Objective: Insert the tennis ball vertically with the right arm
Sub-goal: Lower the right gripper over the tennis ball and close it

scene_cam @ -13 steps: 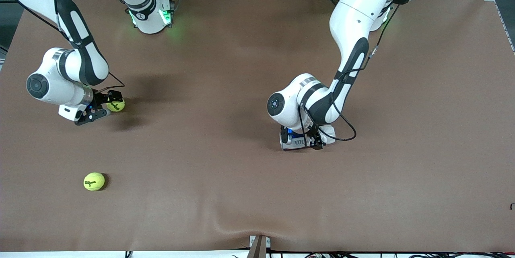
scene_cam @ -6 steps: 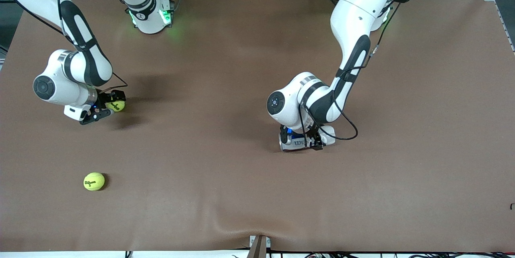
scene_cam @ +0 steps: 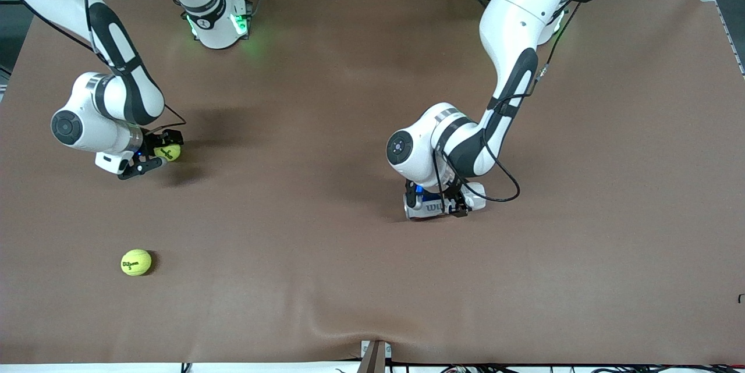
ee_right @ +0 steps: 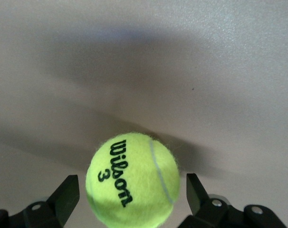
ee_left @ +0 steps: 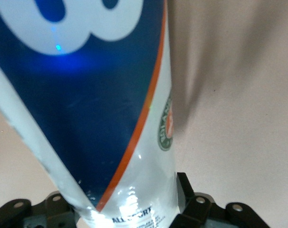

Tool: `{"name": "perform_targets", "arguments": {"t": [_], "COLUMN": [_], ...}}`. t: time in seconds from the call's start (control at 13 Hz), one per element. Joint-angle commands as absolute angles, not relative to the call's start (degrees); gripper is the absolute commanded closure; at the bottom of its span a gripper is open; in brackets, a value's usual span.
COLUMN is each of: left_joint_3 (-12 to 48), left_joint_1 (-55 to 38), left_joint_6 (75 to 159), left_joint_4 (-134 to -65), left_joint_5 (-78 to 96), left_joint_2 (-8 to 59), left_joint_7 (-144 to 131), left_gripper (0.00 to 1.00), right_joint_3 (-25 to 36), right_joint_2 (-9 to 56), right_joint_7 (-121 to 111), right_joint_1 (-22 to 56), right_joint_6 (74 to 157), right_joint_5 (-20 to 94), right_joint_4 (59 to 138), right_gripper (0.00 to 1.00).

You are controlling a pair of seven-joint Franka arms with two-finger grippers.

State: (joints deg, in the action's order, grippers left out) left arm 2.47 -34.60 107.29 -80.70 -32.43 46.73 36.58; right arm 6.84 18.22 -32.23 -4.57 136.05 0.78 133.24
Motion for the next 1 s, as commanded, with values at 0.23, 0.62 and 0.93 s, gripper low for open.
{"name": "perform_targets", "arguments": {"t": [0.23, 0.62, 0.93], "left_joint_3": [2.5, 3.0, 3.3], "left_joint_1": [-34.5, -34.6, -35.1], "left_joint_6": [107.1, 107.1, 109.5], "left_joint_4": [-81.1, -79.1, -75.9], "left_joint_5": [-31.3, -30.2, -23.5], "left_joint_2": [44.6, 44.6, 44.7], "left_joint_7": [37.5, 37.3, 36.8], "left_gripper": [0.2, 0.19, 0.21], "right_joint_3": [6.1, 6.1, 6.0], "right_joint_2": [17.8, 18.1, 18.1], "right_joint_7": [-34.1, -34.1, -34.1], "right_joint_1": [-5.6, -5.1, -5.2], "right_joint_6": [138.8, 140.0, 139.9], "right_joint_5": [1.0, 1.0, 1.1], "right_joint_4": [134.7, 134.6, 134.6], "right_gripper": [0.0, 0.0, 0.0]}}
